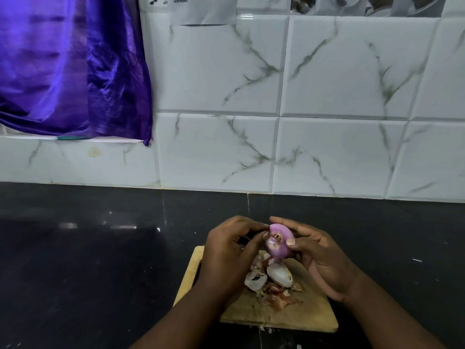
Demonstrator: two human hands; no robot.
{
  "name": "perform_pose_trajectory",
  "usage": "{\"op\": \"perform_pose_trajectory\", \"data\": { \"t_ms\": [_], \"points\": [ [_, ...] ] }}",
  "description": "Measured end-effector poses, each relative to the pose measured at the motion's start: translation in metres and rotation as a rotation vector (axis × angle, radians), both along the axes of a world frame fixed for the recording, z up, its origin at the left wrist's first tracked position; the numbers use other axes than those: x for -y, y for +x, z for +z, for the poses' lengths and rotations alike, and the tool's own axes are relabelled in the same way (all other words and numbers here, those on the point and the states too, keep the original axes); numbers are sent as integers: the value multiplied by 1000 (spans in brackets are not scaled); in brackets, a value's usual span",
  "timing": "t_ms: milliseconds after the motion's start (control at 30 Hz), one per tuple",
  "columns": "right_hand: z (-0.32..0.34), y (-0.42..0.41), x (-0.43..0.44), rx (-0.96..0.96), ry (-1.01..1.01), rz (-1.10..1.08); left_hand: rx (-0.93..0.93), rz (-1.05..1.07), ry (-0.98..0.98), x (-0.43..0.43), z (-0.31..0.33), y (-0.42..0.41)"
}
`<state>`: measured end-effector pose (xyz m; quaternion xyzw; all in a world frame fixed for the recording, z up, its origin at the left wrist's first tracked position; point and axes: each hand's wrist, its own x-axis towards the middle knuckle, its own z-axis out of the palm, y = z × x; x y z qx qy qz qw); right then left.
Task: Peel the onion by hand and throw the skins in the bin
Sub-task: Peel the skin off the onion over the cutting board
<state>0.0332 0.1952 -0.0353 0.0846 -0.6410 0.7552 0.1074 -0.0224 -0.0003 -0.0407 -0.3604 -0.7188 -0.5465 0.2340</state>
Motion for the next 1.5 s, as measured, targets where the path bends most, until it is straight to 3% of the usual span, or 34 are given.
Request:
{"op": "perform_pose_trajectory", "data": {
  "t_ms": [167,433,633,1000,1300,1500],
  "points": [
    [-1,-1,-1,33,31,-21,-147,60,-97,2,-3,-5],
    [-5,-1,-3,56,58,-44,-165,61,-183,1,-2,-5],
    [-5,-3,-7,80,-11,-13,-38,-1,-81,1,-4,-5],
    [-5,0,-7,101,99,-55,-92,16,-277,6,-1,-6],
    [-6,-1,1,59,62,-64,-101,109,-195,-2,-1,-1],
    [-2,0,2,16,55,-35,99,106,-15,-8,-4,4]
  ]
}}
